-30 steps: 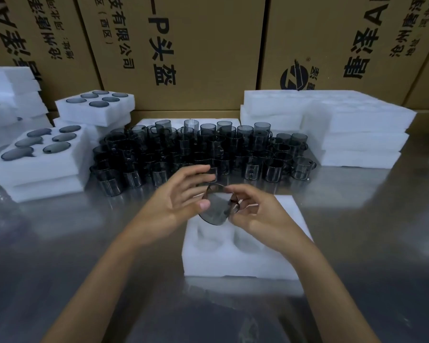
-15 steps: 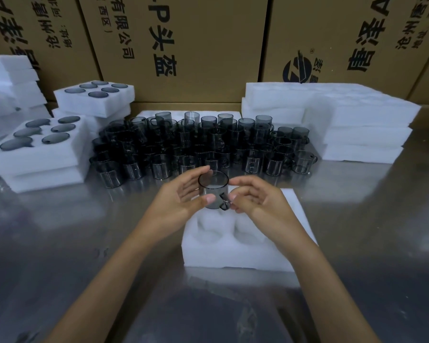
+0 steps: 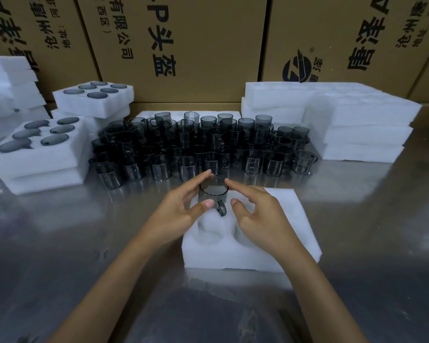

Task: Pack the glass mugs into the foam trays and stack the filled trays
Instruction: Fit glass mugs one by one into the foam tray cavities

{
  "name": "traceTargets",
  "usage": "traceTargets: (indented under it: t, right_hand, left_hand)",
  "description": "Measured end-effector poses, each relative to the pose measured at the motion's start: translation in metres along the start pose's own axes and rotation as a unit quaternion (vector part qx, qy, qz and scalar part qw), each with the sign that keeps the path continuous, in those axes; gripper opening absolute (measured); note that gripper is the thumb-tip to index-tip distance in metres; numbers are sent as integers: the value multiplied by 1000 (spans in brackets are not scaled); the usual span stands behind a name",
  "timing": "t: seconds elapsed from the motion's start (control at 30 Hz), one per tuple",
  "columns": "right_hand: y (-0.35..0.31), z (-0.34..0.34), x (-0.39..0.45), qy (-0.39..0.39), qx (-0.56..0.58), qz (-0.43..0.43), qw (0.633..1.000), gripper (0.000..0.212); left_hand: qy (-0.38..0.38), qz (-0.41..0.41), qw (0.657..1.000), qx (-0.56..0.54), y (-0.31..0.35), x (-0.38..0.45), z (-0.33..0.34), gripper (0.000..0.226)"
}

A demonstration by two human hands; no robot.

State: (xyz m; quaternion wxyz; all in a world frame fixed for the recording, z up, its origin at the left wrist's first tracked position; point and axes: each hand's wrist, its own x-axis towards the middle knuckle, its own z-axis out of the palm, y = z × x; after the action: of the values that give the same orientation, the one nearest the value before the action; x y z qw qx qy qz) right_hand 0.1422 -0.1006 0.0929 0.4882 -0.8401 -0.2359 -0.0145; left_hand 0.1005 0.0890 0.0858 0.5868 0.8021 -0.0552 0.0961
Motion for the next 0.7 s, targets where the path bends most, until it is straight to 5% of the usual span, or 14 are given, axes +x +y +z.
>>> traceTargets:
  t: [0.17,0.47,0.7]
  right_hand:
    - [0,2,-1,-8,-28,-2,1000,52]
    - [-1,6,1,-30,-207,-22,978,51]
    - [0,3,5,-34,-130,23,991,49]
  left_hand:
    - [37,-12,999,25,1,0,-4,38]
    - [15,-25,996,81,-11,6,-8,35]
    - [20,-59,997,50,-11,7,-10,32]
